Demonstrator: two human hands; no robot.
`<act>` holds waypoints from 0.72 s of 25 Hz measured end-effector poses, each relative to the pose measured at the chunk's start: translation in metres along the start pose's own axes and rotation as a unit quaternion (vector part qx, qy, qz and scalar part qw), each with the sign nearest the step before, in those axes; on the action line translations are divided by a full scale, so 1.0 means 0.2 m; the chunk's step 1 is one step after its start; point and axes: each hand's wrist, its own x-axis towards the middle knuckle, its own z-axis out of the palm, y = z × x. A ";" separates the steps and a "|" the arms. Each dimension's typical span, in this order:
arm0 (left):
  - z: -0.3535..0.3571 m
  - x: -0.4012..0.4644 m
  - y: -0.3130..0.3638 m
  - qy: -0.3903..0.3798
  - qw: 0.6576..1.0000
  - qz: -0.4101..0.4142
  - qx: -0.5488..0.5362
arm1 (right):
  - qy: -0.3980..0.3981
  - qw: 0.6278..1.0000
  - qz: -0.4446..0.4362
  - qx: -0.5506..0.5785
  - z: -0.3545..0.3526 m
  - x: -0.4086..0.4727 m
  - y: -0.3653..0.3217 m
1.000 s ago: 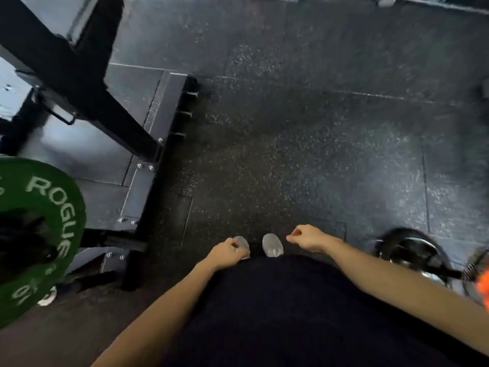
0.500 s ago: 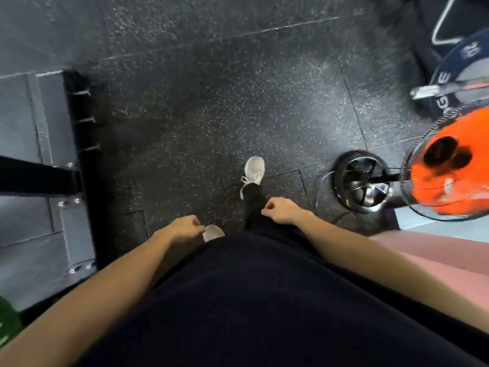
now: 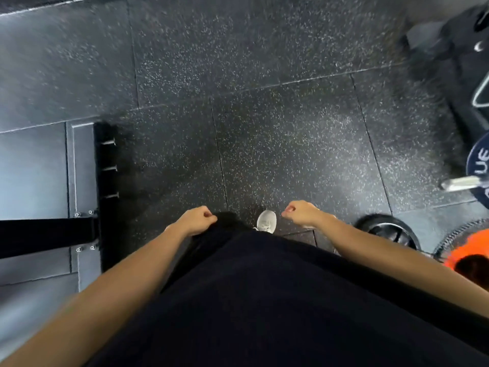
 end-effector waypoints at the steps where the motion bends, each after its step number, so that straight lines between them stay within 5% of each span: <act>1: -0.09 0.05 0.08 0.012 1.000 0.003 -0.026 | -0.003 1.000 -0.002 -0.006 -0.12 0.07 -0.04; 8: -0.64 0.51 0.33 0.015 0.994 -0.026 -0.104 | -0.032 0.998 0.007 -0.048 -0.81 0.64 -0.48; 18: -2.23 1.19 0.42 0.070 0.990 -0.040 -0.112 | 0.019 0.993 -0.045 -0.107 -1.97 1.42 -1.71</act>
